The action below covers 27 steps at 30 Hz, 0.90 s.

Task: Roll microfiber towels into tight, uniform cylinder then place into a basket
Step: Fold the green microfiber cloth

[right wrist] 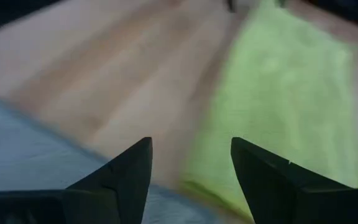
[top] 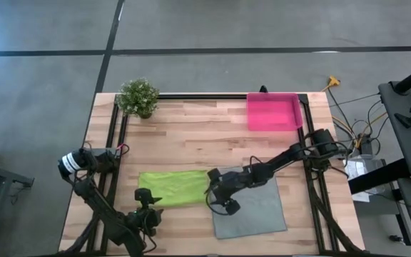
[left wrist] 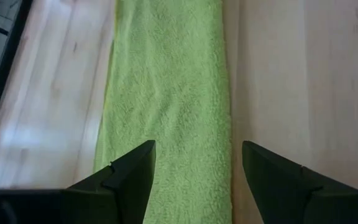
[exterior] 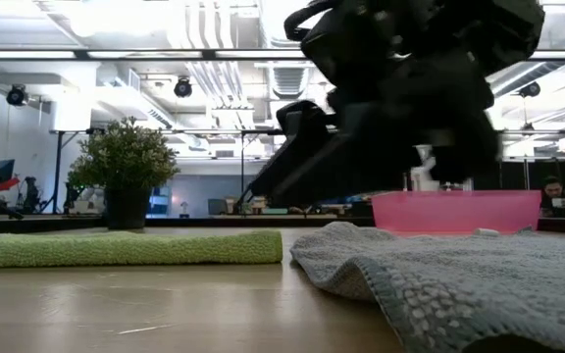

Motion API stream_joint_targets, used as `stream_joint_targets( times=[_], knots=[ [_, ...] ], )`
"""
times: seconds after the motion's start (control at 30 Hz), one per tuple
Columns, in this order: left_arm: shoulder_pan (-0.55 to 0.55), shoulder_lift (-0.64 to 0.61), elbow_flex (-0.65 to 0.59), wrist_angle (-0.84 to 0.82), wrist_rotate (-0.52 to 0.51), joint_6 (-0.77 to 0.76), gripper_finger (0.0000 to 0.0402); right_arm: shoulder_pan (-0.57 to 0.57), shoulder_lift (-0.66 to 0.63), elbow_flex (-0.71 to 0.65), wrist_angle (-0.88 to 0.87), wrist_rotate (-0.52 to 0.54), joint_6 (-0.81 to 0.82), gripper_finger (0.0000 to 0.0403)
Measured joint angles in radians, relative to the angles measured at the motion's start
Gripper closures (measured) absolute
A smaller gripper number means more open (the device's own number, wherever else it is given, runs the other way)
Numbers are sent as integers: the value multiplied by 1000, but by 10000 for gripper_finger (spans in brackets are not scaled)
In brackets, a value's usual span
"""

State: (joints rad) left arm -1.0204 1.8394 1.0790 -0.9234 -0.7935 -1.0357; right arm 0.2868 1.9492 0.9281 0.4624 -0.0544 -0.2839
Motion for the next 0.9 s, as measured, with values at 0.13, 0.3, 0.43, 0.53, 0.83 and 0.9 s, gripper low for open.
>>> stream_joint_targets(
  times=[0.13, 0.3, 0.43, 0.53, 0.83, 0.9],
  knots=[
    [1, 0, 0, -12, 8, -1, 178, -7, -3, 0, 47, 219, 77, 211],
    [-1, 0, -1, -177, 7, -113, 178, -66, -10, 31, 28, 98, 240, 249],
    [7, -2, -43, -282, -1, -243, 181, -118, 30, 89, -77, -64, 359, 293],
    [16, -9, -85, -282, 24, -315, 199, -130, 73, 147, -153, -76, 346, 328],
    [30, -65, -126, -119, 31, -326, 321, -133, 212, 354, -385, -77, 261, 393],
    [31, -68, -151, -68, 35, -318, 358, -137, 228, 381, -411, -81, 256, 394]
  ],
)
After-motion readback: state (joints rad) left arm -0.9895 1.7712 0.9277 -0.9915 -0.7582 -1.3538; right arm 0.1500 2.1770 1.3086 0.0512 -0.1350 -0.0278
